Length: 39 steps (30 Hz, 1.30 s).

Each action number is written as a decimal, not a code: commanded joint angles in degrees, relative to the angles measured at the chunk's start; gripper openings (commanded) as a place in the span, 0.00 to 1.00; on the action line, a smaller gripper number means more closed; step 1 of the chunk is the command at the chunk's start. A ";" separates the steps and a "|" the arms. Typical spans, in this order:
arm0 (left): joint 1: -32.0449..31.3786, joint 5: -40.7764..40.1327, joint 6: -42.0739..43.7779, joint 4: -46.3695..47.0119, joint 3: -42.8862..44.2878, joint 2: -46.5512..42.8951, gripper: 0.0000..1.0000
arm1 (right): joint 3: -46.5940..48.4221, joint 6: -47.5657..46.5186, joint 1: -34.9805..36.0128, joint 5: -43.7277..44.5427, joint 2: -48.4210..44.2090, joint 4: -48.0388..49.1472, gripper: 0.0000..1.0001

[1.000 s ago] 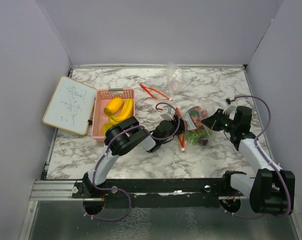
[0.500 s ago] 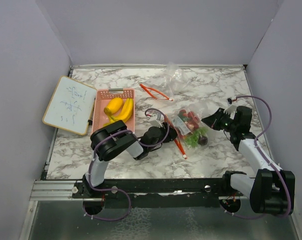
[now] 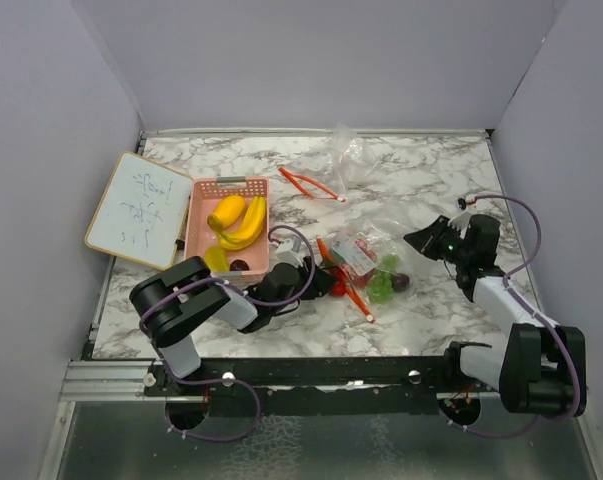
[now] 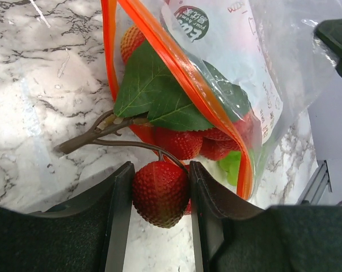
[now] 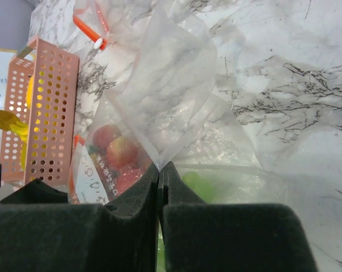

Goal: Open the zip-top bag and remove the fake food
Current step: Pick up the fake fruit from the zipper food storage bag, then place the fake fruit in the bin.

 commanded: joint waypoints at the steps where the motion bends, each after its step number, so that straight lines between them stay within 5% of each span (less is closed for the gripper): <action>1: 0.18 2.60 0.75 -6.45 -2.10 -8.29 0.30 | 2.02 1.08 -0.28 3.91 3.28 5.96 0.02; 17: 9.76 7.42 8.31 -32.69 -3.40 -33.33 0.30 | 7.48 -1.02 -0.37 8.84 9.65 5.15 0.02; 39: 15.33 2.40 25.23 -58.70 25.01 -38.91 0.34 | 6.97 -2.11 -0.37 2.33 11.28 5.26 0.02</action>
